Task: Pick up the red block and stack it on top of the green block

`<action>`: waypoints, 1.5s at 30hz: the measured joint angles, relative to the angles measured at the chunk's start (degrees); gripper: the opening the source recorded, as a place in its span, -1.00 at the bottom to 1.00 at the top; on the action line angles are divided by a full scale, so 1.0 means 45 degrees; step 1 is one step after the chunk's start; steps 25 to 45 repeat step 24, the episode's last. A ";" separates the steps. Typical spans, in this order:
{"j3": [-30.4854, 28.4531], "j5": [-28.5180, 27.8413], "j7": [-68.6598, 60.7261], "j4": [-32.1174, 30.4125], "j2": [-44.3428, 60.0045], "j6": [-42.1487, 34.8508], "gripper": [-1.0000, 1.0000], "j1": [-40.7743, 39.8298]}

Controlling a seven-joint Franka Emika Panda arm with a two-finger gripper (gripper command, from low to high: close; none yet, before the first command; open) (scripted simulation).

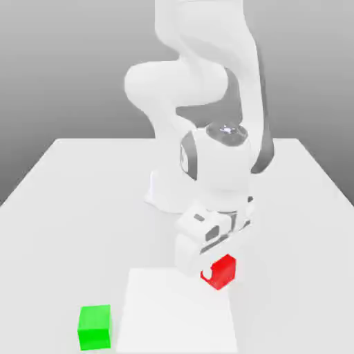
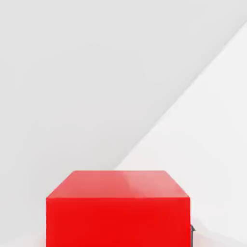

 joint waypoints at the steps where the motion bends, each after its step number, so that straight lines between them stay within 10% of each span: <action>1: 0.0006 -0.0012 0.0009 -0.0064 -0.0451 -0.0387 -1.00 -0.0010; 15: -0.2348 0.0584 0.3324 0.4727 0.0479 -0.4285 -1.00 -0.4044; 20: -0.2092 0.1444 0.3018 0.5246 0.2549 -0.2767 -1.00 -0.4465; 21: -0.2025 0.1543 0.2952 0.5264 0.2784 -0.2555 1.00 -0.4520; 45: -0.2025 0.1543 0.2952 0.5264 0.2784 -0.2555 1.00 -0.4520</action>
